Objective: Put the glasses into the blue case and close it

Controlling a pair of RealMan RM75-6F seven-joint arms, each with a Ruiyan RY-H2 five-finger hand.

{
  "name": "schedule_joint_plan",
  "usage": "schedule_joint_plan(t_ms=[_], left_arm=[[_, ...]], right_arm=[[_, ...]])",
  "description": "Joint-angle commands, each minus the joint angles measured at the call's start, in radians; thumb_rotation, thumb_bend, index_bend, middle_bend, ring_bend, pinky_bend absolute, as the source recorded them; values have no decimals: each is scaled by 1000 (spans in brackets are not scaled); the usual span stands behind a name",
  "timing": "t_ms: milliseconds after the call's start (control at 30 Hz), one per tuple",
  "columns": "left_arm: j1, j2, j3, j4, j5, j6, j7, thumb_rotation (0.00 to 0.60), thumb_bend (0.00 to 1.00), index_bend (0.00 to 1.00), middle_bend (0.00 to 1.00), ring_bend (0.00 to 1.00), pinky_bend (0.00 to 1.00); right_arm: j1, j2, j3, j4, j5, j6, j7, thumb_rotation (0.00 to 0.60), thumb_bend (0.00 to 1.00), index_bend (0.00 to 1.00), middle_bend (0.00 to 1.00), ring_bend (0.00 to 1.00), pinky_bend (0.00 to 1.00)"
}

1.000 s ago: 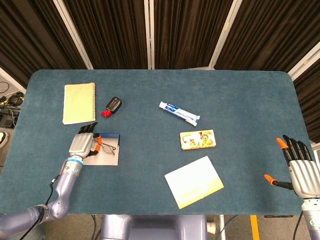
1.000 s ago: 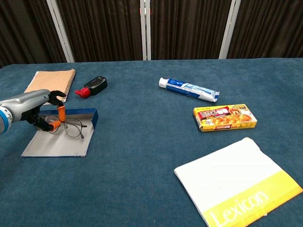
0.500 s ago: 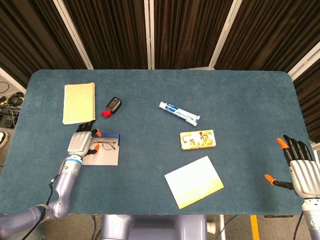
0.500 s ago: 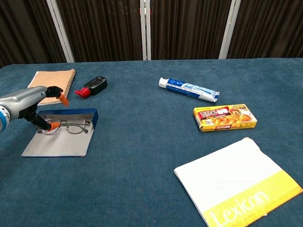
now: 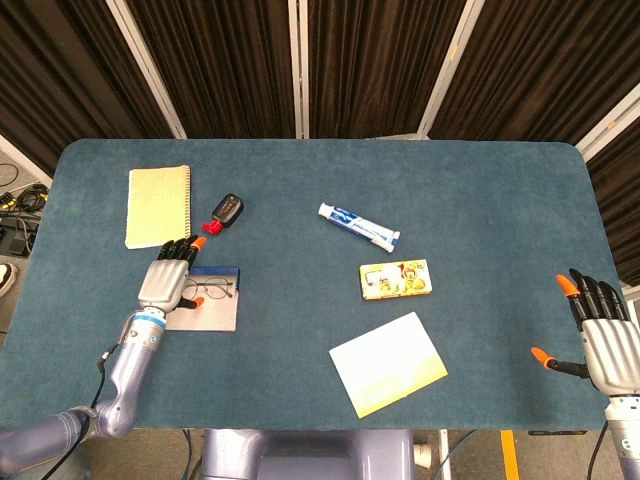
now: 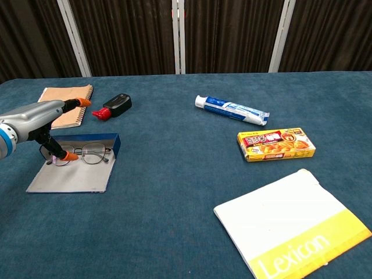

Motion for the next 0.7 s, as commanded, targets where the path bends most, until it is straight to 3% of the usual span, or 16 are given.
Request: schedule_joint_plan(t_ms=[33, 700], left_arm=[[-13, -12, -5, 21, -8, -14, 3, 600, 189, 0, 0, 0, 0], [-118, -84, -53, 211, -83, -118, 41, 600, 194, 0, 0, 0, 0]], right_arm=[[1, 0, 2, 1, 5, -3, 0, 600, 0, 0, 0, 0, 0], [22, -13, 24, 19, 72, -48, -13, 600, 0, 0, 0, 0, 0]])
